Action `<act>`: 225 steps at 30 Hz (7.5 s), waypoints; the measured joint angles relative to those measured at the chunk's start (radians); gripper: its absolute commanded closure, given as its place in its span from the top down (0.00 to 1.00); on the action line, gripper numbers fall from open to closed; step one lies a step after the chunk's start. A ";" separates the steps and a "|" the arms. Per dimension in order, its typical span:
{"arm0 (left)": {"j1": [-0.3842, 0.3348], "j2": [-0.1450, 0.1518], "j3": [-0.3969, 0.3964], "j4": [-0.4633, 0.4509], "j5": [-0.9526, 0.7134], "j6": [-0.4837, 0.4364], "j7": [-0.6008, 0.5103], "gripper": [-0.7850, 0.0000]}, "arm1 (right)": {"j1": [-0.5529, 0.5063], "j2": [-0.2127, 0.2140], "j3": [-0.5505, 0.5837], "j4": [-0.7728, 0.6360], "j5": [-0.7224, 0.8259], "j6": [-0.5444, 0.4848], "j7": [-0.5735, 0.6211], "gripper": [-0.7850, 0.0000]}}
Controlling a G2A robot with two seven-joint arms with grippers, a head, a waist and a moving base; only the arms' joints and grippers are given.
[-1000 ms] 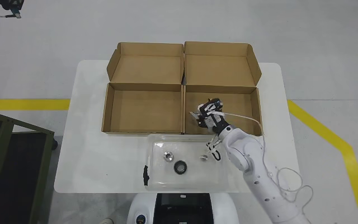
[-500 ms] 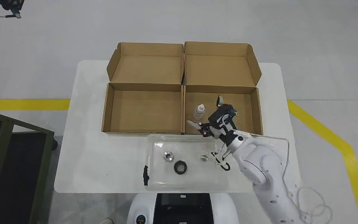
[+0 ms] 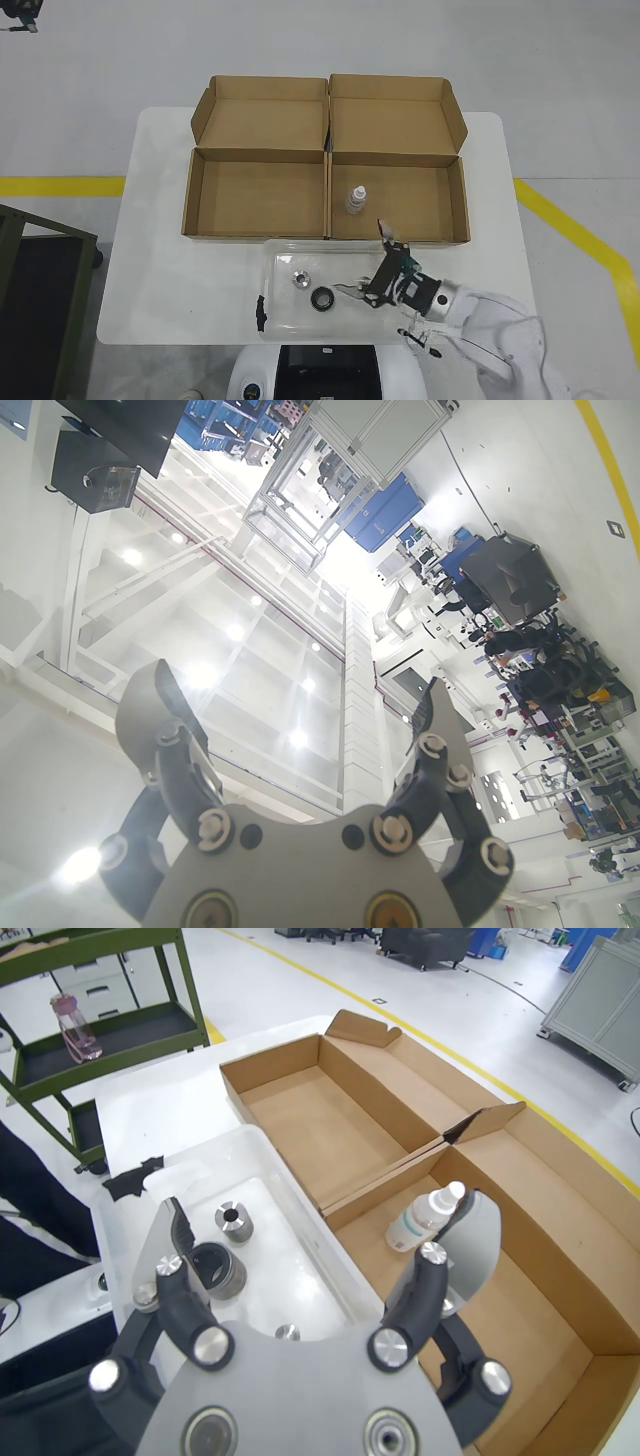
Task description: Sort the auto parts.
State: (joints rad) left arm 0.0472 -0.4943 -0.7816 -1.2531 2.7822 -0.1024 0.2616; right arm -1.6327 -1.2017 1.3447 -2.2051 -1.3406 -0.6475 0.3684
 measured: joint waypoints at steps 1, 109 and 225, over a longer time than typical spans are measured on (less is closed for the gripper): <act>0.000 0.000 0.000 0.000 0.000 0.000 0.000 1.00 | -0.013 0.002 0.004 0.000 -0.004 -0.003 -0.003 1.00; 0.000 0.000 0.000 0.000 0.000 0.000 0.000 1.00 | -0.006 0.035 -0.007 0.071 0.620 0.365 -0.181 0.00; 0.000 0.000 0.000 0.000 0.000 0.000 0.000 1.00 | 0.365 -0.011 -0.048 0.406 0.074 0.528 -0.066 1.00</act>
State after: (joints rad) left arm 0.0472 -0.4943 -0.7816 -1.2531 2.7822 -0.1024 0.2616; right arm -1.2672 -1.2125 1.2967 -1.7990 -1.2666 -0.1197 0.3027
